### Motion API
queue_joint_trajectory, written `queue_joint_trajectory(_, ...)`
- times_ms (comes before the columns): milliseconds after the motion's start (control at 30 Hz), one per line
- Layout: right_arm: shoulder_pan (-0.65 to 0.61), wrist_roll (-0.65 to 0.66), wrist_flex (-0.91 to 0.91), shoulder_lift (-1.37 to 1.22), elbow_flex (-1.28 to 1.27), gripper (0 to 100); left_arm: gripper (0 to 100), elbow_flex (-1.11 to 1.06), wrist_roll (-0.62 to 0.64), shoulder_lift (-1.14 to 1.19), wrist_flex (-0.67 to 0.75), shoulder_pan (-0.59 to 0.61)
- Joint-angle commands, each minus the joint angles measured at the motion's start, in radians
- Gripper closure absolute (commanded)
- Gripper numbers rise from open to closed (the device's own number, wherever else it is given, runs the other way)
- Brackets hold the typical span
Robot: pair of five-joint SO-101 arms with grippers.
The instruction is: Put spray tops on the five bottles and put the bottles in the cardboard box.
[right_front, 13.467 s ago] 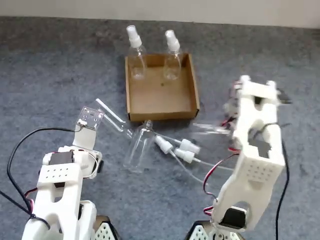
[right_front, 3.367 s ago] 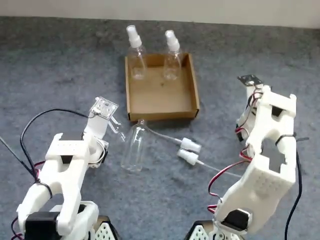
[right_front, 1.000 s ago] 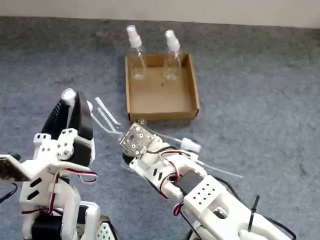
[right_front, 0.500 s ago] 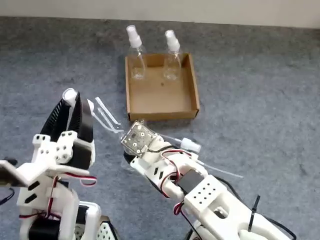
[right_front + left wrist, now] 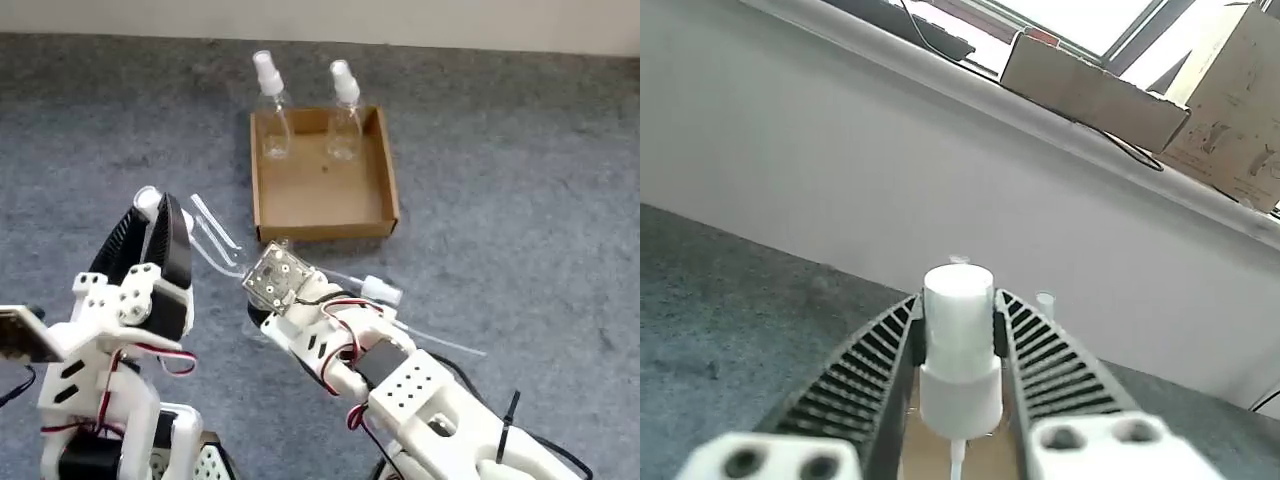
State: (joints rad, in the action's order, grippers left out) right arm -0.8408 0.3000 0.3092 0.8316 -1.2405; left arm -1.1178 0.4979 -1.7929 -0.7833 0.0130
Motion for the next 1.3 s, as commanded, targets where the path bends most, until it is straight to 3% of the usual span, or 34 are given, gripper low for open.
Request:
queue_joint_trajectory(0, 0.012, -0.006, -0.021, 0.028, 0.01, 99.5, 100, -0.033, -0.011, -0.004, 0.071, -0.021)
queue_joint_trajectory(267, 0.015, -0.005, -0.022, 0.039, -0.047, 99.4, 99, -0.128, -0.026, 0.005, 0.084, -0.153)
queue_joint_trajectory(433, 0.053, -0.009, -0.035, 0.041, -0.042, 99.4, 100, -0.214, -0.103, 0.005, 0.175, -0.217)
queue_joint_trajectory(600, 0.065, -0.012, -0.197, 0.147, -0.059, 99.5, 99, -0.228, -0.106, 0.005, 0.187, -0.226)
queue_joint_trajectory(900, 0.07, -0.109, -0.087, 0.538, -0.179, 99.5, 99, -0.234, -0.149, 0.007, 0.184, -0.289)
queue_joint_trajectory(1100, 0.07, -0.11, -0.027, 0.61, -0.174, 99.5, 99, -0.272, -0.264, 0.01, 0.189, -0.426)
queue_joint_trajectory(1267, 0.071, -0.149, 0.013, 0.65, -0.171, 99.5, 99, -0.266, -0.265, 0.01, 0.183, -0.429)
